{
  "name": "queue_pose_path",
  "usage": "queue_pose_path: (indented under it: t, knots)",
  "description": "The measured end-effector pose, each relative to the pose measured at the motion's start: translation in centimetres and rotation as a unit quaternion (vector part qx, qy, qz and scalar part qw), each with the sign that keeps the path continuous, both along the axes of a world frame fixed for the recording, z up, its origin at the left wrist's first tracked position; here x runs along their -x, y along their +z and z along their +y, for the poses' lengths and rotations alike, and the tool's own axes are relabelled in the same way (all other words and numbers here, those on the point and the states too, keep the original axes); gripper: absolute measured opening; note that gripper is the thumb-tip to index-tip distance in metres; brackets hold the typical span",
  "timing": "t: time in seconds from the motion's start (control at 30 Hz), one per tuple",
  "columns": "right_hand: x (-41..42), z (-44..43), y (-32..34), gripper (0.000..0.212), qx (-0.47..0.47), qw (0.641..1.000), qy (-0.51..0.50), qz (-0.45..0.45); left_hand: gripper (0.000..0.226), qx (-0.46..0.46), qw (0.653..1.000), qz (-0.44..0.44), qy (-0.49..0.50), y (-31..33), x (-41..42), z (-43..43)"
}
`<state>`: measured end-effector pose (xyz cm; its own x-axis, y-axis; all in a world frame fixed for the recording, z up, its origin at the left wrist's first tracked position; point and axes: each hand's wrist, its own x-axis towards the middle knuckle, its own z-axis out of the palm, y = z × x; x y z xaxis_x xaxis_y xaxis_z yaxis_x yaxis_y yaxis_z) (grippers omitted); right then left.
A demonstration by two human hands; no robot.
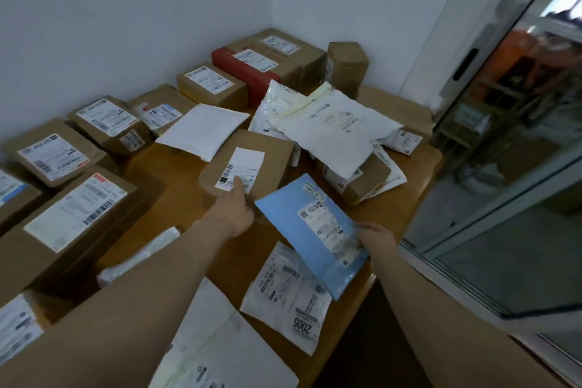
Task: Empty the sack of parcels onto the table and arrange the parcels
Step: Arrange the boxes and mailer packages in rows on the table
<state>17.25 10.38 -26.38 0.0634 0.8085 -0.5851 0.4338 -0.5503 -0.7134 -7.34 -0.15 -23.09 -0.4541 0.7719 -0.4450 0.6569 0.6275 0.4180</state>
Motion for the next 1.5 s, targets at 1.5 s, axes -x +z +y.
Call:
queue_pose_path:
  t: [1.5]
  knots:
    - [27.4, 12.7, 1.4, 0.067, -0.217, 0.715, 0.625, -0.226, 0.030, -0.345, 0.804, 0.069, 0.479, 2.5, 15.9, 6.3]
